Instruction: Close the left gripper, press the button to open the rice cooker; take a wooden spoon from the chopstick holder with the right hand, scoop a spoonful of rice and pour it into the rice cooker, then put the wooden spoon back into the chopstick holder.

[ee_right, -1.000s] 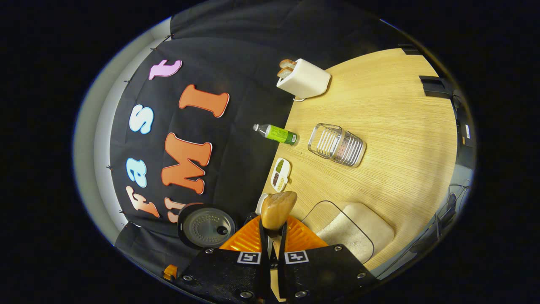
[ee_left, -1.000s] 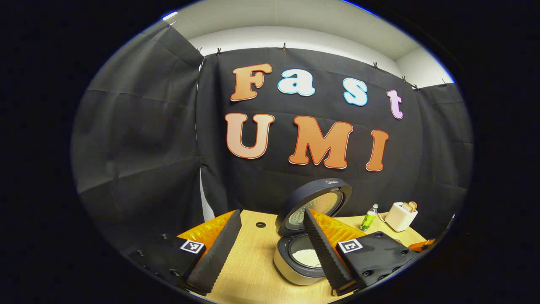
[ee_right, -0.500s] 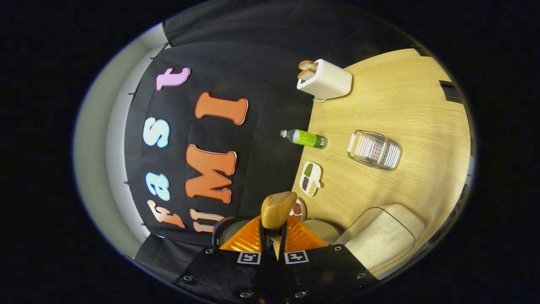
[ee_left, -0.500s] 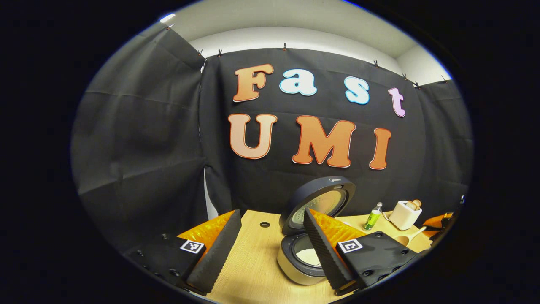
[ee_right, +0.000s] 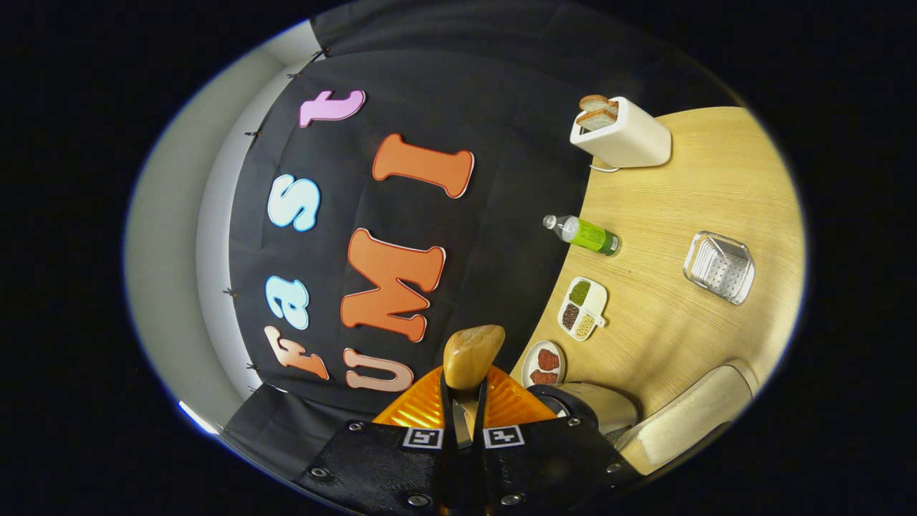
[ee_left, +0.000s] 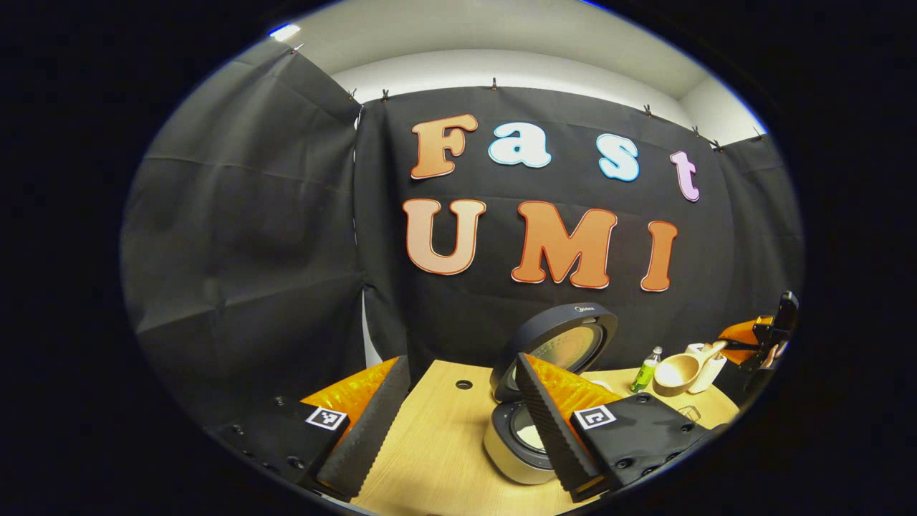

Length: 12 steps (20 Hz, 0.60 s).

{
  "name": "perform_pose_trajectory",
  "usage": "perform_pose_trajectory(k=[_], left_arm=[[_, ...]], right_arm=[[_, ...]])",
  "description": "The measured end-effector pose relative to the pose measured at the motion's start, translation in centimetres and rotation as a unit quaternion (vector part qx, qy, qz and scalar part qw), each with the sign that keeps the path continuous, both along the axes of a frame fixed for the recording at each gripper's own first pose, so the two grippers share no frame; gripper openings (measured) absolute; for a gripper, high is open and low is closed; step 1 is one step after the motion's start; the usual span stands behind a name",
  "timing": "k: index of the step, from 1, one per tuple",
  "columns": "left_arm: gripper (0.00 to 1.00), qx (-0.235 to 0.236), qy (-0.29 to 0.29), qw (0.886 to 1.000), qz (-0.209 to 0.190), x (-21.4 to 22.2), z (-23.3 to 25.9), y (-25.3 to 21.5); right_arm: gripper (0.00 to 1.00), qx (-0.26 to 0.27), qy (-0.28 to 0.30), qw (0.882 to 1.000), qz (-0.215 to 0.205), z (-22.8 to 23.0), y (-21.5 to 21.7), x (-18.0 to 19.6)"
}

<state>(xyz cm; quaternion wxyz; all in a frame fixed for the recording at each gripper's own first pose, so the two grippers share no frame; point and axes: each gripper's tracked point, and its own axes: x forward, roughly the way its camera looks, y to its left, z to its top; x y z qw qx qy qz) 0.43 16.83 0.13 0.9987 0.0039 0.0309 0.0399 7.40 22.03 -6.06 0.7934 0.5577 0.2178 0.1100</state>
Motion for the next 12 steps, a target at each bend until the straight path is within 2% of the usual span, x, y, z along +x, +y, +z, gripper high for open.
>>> perform_pose_trajectory(k=[1, 9, 12], left_arm=[[1.0, 0.0, 0.001, 1.0, 0.003, -0.1, 0.0, 0.2], [0.98, 0.009, 0.008, 1.0, 0.024, -2.0, -0.4, 2.1], [0.99, 0.01, 0.007, 1.0, 0.029, -2.1, -0.2, 2.7]], right_arm=[[0.06, -0.001, -0.003, 1.0, 0.006, 0.3, 0.7, 0.5], [0.06, -0.044, -0.014, 0.998, 0.04, 0.4, 6.2, 2.2], [0.06, -0.087, -0.024, 0.995, 0.043, -0.3, 7.2, 2.5]])
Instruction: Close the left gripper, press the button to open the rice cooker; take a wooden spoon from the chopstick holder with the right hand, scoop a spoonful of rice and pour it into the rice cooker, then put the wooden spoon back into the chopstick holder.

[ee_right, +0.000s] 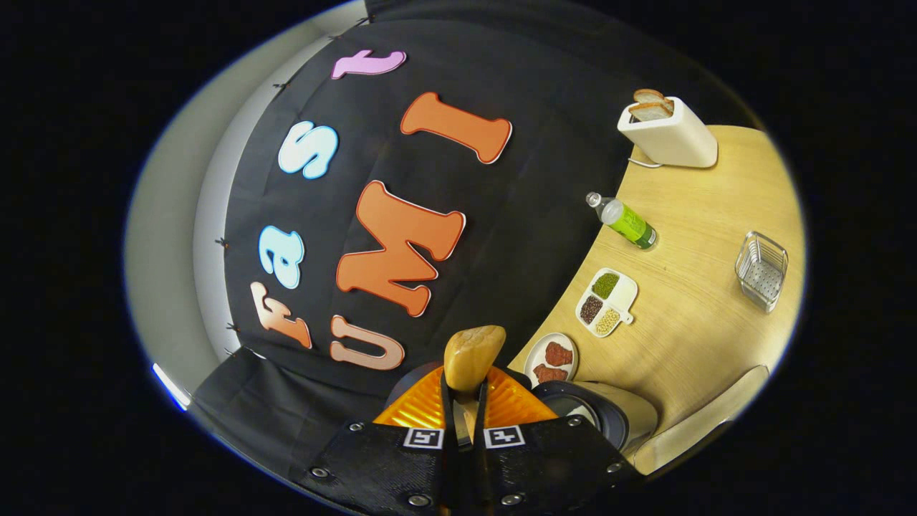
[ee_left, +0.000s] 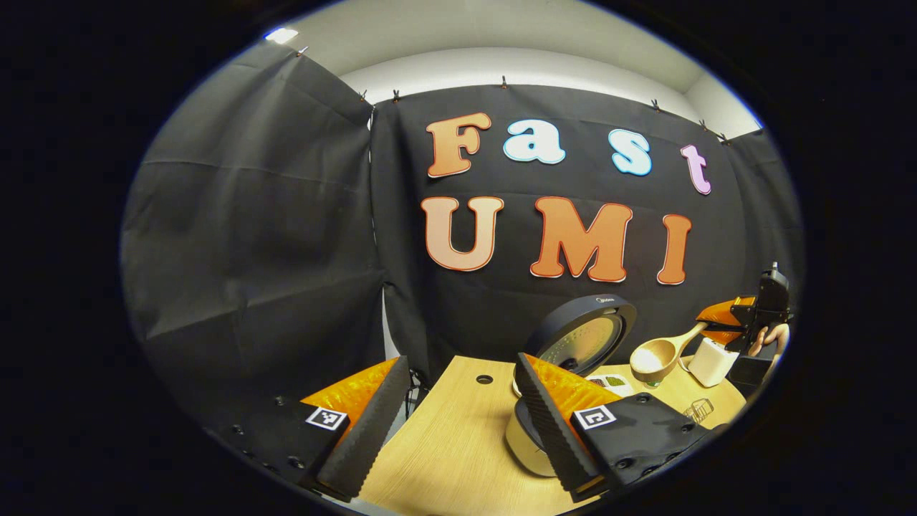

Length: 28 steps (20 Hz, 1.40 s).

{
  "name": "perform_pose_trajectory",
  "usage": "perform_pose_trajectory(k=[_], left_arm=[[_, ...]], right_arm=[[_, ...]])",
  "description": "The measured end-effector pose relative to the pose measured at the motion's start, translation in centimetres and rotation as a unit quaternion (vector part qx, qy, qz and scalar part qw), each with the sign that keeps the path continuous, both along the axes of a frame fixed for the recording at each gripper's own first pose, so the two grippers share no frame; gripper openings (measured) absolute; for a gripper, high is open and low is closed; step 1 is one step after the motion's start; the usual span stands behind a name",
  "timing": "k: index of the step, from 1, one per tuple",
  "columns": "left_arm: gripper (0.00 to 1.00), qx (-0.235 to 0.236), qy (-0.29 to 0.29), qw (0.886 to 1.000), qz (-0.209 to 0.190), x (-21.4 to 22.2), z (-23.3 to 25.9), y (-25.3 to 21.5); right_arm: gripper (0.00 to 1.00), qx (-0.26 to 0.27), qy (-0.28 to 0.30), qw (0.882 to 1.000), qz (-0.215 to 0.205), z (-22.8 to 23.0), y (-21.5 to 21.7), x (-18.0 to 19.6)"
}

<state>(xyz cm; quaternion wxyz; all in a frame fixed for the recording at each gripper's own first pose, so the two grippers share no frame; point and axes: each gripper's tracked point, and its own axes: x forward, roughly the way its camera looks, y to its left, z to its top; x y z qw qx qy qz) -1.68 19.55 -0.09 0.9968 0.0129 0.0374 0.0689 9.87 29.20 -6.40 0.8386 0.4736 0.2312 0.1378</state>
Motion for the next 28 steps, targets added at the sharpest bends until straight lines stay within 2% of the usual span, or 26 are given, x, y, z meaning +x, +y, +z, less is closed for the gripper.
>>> perform_pose_trajectory(k=[4, 15, 22, 28], left_arm=[[0.98, -0.002, 0.002, 1.0, 0.005, 0.1, -0.3, 0.8], [0.98, -0.007, 0.003, 1.0, 0.01, 0.5, -0.5, 2.0], [0.98, -0.009, 0.004, 1.0, 0.013, 0.3, -0.5, 2.6], [0.97, -0.01, 0.002, 1.0, 0.013, 0.3, -0.4, 2.9]], right_arm=[[0.06, -0.067, -0.025, 0.997, 0.005, 0.0, 0.7, 0.2], [0.06, -0.142, -0.067, 0.987, 0.024, 0.8, 2.9, 0.3], [0.06, -0.199, -0.104, 0.974, 0.036, 1.3, 3.8, -0.4], [0.06, -0.245, -0.145, 0.958, 0.046, 2.3, 4.9, -0.8]])
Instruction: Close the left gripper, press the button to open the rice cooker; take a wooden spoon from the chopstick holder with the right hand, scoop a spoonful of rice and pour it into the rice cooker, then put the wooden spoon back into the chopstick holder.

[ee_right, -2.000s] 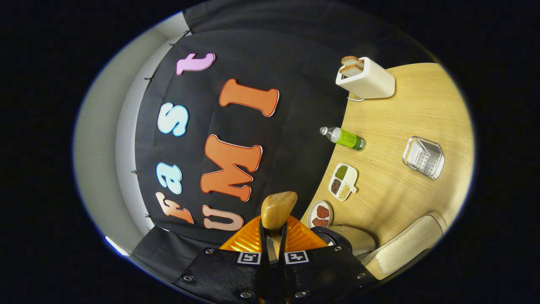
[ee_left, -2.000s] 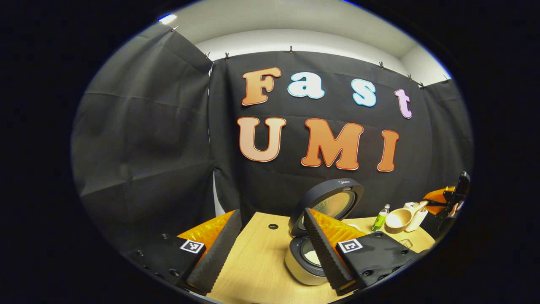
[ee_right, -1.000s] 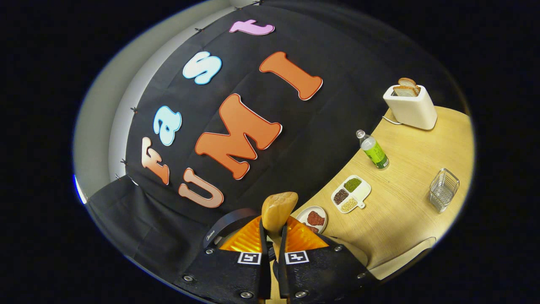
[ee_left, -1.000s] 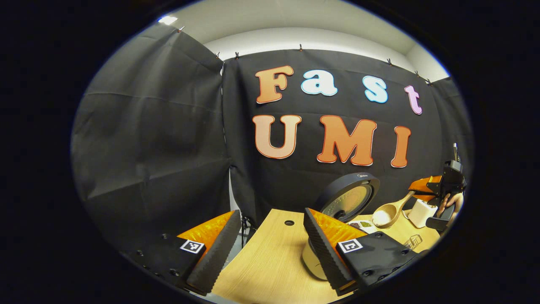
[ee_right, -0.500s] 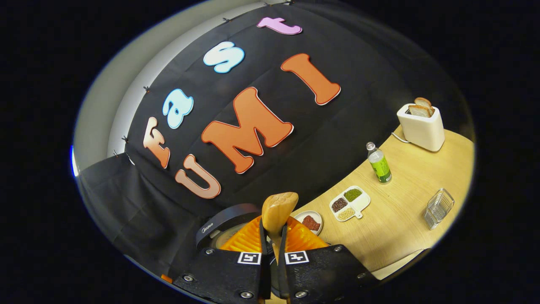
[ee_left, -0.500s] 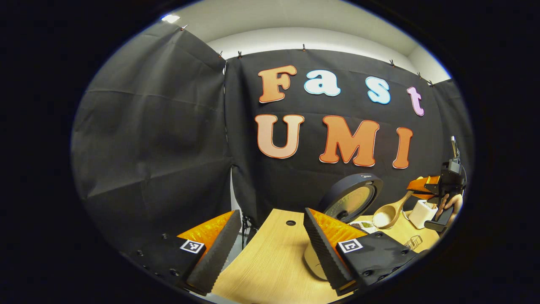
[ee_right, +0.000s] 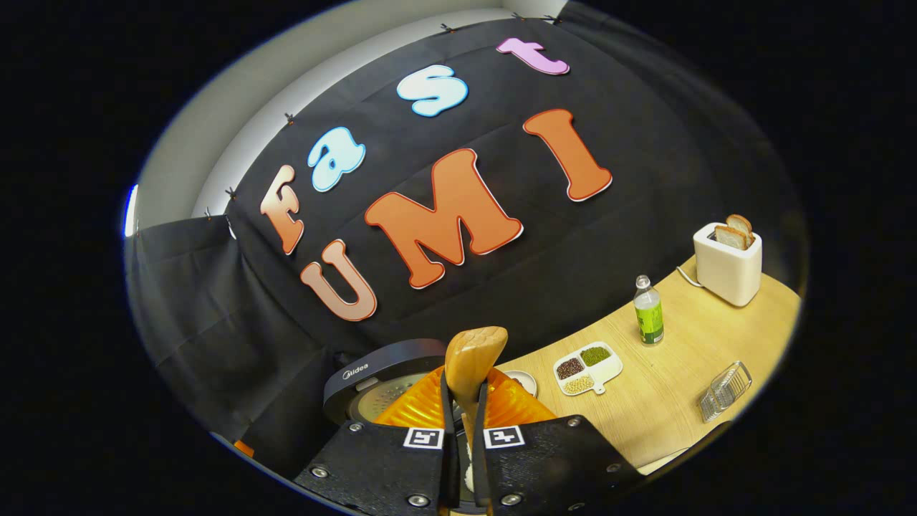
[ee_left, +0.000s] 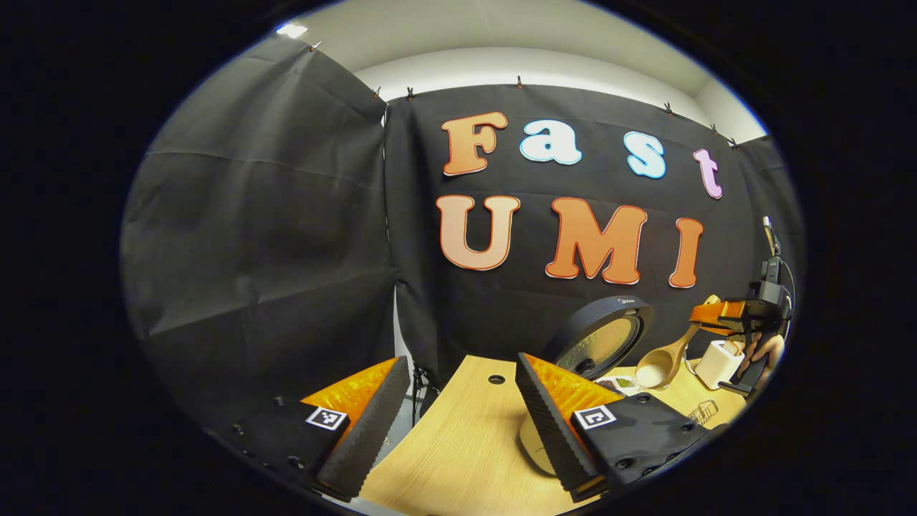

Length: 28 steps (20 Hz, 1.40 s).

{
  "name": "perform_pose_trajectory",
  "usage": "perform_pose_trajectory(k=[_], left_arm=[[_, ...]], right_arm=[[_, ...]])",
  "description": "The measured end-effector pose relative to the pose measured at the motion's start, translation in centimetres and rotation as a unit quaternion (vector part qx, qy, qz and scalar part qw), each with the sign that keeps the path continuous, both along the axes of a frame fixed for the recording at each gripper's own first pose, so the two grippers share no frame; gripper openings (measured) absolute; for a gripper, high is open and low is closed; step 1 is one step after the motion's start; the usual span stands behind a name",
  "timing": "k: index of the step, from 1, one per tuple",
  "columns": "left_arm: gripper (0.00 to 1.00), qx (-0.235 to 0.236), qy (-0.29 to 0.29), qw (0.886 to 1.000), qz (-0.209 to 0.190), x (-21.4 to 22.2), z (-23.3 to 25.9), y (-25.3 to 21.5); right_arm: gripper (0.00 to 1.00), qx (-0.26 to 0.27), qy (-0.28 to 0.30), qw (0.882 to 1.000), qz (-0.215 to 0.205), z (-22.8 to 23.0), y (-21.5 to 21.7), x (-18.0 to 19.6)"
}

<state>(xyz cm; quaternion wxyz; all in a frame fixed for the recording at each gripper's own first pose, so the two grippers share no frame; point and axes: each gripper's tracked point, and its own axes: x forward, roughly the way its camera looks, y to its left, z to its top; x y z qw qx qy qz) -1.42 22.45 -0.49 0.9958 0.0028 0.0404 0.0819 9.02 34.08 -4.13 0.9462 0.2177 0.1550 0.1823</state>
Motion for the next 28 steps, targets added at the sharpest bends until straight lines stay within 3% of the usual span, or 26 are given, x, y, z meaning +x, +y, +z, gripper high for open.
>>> perform_pose_trajectory(k=[16, 28], left_arm=[[0.98, 0.003, 0.005, 1.0, 0.004, 0.2, -0.4, 0.4], [0.98, 0.01, 0.015, 1.0, 0.001, 0.3, -1.1, 0.2]], right_arm=[[0.06, -0.112, -0.109, 0.986, 0.058, 2.1, 3.3, -2.1], [0.06, -0.209, -0.174, 0.957, 0.103, 1.1, 4.8, -3.9]])
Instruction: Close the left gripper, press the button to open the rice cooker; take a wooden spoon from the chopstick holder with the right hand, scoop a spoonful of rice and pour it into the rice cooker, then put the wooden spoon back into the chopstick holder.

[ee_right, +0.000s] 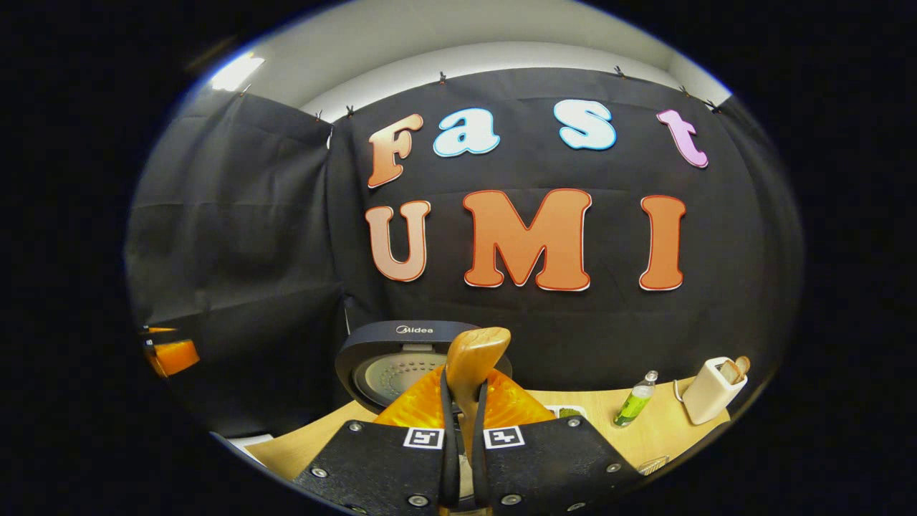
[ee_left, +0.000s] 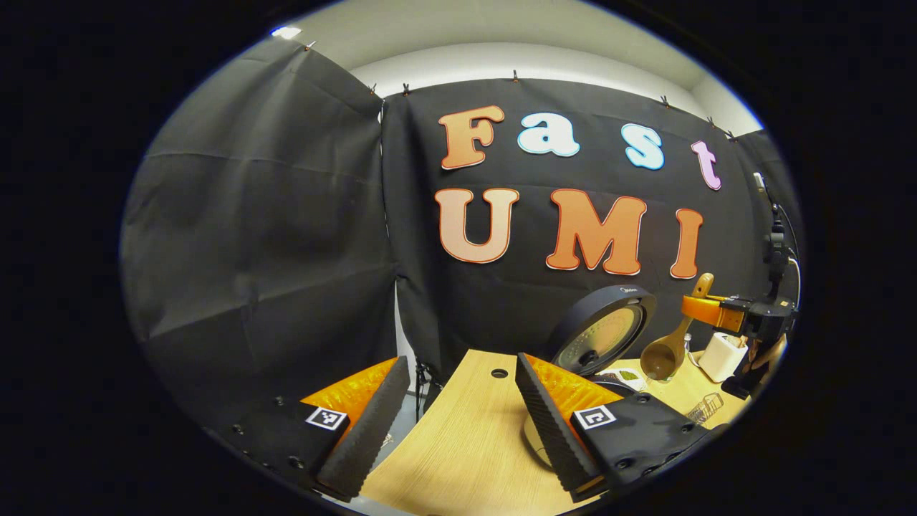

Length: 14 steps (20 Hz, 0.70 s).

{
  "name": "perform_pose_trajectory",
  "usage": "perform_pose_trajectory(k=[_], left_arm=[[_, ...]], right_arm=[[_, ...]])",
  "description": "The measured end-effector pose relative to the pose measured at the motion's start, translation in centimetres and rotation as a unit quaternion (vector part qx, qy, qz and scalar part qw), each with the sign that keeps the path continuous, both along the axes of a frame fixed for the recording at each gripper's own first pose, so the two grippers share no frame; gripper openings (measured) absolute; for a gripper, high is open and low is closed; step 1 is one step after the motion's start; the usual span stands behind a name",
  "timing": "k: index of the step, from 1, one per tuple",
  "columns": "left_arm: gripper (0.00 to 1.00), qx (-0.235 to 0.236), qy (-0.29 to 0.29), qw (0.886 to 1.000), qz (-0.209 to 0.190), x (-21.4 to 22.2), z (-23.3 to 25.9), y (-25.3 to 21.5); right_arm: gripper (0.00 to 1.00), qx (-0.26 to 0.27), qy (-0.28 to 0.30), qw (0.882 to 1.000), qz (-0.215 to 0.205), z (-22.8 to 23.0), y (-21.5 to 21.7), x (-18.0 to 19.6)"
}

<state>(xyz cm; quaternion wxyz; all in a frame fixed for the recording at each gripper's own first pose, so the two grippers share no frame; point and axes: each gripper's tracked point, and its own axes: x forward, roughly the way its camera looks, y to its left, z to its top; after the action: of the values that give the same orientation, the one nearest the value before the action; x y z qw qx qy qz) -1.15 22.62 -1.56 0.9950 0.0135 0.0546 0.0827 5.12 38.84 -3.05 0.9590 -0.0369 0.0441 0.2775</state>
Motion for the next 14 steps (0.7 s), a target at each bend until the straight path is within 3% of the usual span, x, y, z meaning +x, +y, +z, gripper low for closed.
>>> perform_pose_trajectory(k=[7, 14], left_arm=[[0.98, 0.007, 0.003, 1.0, -0.003, 0.1, 0.0, -0.3], [0.98, 0.001, -0.004, 1.0, -0.01, 0.3, 0.3, -1.1]], right_arm=[[0.06, -0.016, -0.01, 1.0, 0.022, -0.9, 0.8, -0.9], [0.06, 0.084, 0.036, 0.995, -0.025, 1.0, -3.2, 0.6]])
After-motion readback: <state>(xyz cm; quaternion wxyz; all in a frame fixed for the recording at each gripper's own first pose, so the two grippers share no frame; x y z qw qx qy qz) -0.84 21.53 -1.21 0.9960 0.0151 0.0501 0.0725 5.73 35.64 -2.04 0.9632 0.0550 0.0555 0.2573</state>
